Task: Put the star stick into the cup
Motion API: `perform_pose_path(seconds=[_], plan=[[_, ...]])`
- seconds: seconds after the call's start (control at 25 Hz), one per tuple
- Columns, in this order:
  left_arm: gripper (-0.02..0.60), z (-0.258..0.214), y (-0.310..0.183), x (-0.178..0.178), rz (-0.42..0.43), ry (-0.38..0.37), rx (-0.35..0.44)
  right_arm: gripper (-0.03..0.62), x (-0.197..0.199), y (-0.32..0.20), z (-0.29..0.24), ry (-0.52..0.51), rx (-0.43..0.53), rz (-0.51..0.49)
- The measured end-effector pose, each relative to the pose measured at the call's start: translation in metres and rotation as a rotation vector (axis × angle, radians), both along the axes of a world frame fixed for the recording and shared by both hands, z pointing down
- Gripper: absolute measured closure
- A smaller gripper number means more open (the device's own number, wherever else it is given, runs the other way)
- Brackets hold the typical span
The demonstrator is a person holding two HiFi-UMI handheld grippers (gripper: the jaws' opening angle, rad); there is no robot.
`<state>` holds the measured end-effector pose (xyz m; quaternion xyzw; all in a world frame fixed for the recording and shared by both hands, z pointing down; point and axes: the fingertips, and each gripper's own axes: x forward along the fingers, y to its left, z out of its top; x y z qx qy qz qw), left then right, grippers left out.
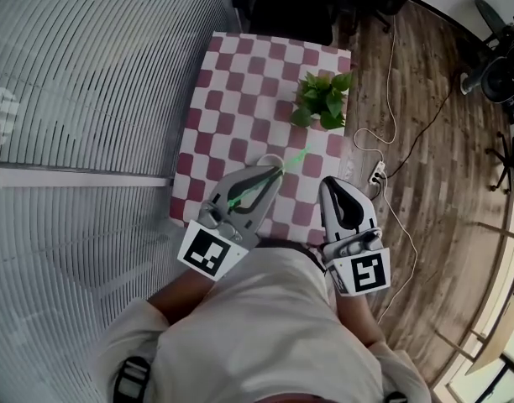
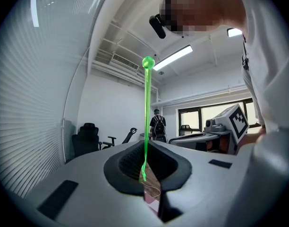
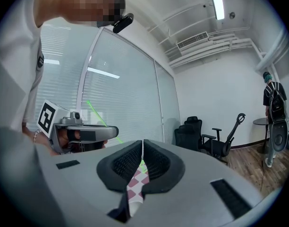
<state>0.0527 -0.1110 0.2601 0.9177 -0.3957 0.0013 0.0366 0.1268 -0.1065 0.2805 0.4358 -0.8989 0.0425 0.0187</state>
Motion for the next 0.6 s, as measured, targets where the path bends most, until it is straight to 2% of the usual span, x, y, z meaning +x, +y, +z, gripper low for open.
perform_pose_path(seconds=[0.6], plan=[[0.541, 0.007, -0.025, -0.021, 0.053, 0.008, -0.026, 0.557, -0.024, -0.028, 0.003, 0.009, -0.010, 0.043]])
